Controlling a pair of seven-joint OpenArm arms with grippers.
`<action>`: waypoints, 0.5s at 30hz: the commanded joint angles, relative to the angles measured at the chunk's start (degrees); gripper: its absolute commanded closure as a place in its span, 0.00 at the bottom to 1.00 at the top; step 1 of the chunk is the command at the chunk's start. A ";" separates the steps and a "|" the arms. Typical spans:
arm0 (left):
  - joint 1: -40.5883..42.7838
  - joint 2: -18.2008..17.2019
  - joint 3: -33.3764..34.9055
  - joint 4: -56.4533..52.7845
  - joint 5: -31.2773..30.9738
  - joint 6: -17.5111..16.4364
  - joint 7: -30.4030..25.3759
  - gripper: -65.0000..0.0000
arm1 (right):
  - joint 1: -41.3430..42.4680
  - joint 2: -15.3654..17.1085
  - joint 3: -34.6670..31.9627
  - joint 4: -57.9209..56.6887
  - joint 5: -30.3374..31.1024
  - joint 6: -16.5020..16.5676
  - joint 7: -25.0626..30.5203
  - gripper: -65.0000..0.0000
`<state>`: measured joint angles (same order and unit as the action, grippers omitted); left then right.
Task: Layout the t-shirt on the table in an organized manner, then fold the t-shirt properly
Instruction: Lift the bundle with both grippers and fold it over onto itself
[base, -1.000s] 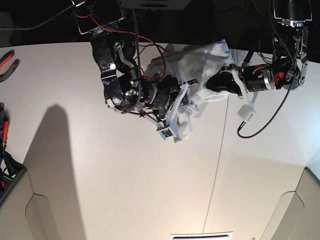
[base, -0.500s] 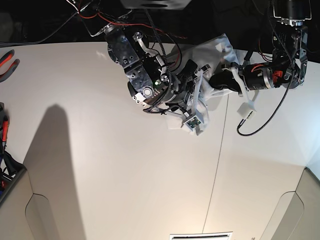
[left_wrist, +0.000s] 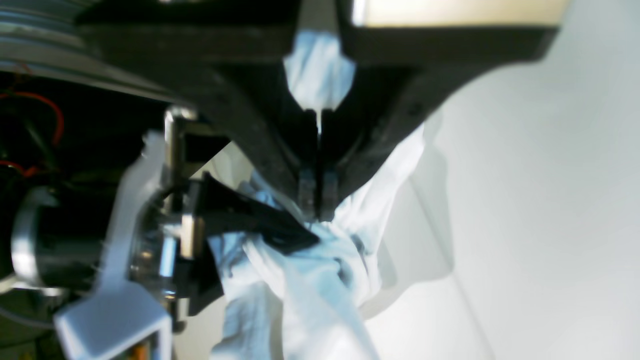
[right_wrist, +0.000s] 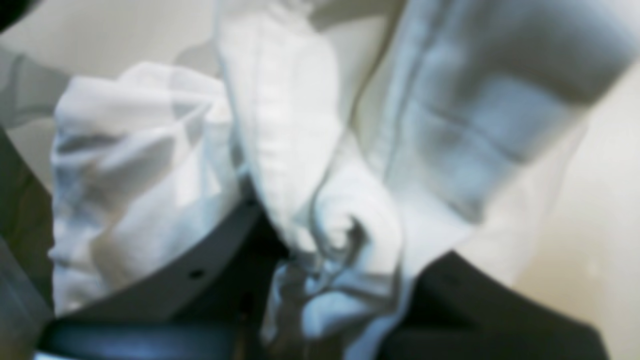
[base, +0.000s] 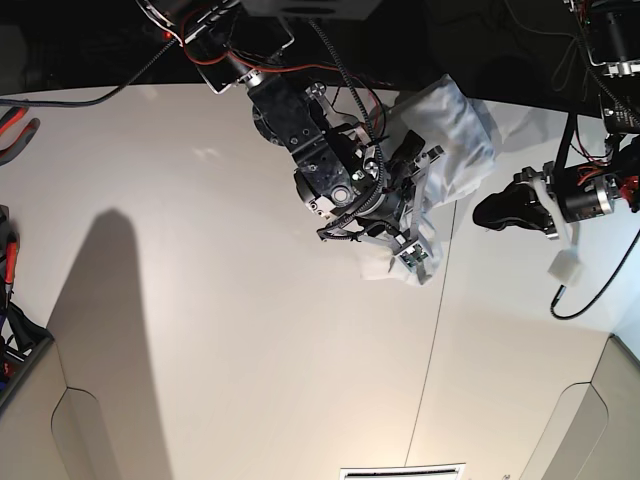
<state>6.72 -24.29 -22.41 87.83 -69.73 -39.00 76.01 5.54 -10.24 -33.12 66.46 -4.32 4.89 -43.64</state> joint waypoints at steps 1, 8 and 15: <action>0.59 -1.64 -1.40 0.94 -1.31 -0.26 -0.72 1.00 | -2.23 1.84 0.15 -5.09 -2.01 -0.68 -9.70 1.00; 7.74 -2.05 -3.34 0.92 -2.97 -0.26 -0.85 1.00 | -1.53 1.99 0.17 -5.66 -13.03 -9.92 -11.28 1.00; 7.69 0.76 -0.13 0.92 -2.91 -0.24 -4.72 1.00 | 0.72 1.99 0.68 -5.66 -23.28 -16.85 -17.97 1.00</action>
<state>14.74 -22.79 -22.28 87.85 -71.29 -38.98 71.90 8.12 -10.87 -33.69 63.48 -28.60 -12.08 -51.77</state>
